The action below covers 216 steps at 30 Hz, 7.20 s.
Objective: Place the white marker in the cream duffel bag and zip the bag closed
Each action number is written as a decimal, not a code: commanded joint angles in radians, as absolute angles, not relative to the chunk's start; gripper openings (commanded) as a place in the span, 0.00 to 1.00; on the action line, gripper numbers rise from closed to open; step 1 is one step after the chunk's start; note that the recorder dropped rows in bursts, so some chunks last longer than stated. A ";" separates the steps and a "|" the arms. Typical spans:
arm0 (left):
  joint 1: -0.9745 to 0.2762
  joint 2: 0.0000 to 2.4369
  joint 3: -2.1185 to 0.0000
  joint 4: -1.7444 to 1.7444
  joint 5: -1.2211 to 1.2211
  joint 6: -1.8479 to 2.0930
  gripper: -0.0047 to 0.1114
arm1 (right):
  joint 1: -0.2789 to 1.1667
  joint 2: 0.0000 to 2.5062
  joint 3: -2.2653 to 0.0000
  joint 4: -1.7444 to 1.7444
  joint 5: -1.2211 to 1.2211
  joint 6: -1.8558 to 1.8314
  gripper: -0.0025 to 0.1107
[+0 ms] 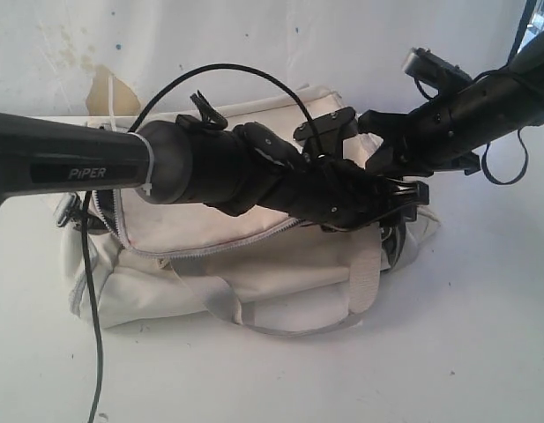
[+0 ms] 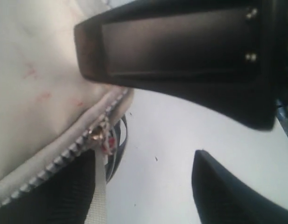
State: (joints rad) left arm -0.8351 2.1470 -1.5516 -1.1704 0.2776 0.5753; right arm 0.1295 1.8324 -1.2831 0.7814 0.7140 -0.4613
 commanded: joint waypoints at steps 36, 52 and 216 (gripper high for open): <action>-0.780 2.154 -1.527 -1.210 0.233 0.808 0.49 | 0.129 1.828 -1.279 0.854 0.945 -0.680 0.02; -0.780 2.154 -1.524 -1.220 0.247 0.867 0.46 | 0.131 1.828 -1.279 0.863 1.002 -0.834 0.02; -0.428 1.571 -1.252 -0.300 1.124 0.130 0.33 | 0.374 1.704 -1.305 0.645 0.787 -0.818 0.51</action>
State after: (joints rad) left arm -0.4636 1.5916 -1.2530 -0.3702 1.1167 0.1831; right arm 0.3547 1.7122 -1.3033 0.6390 0.8045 -0.8008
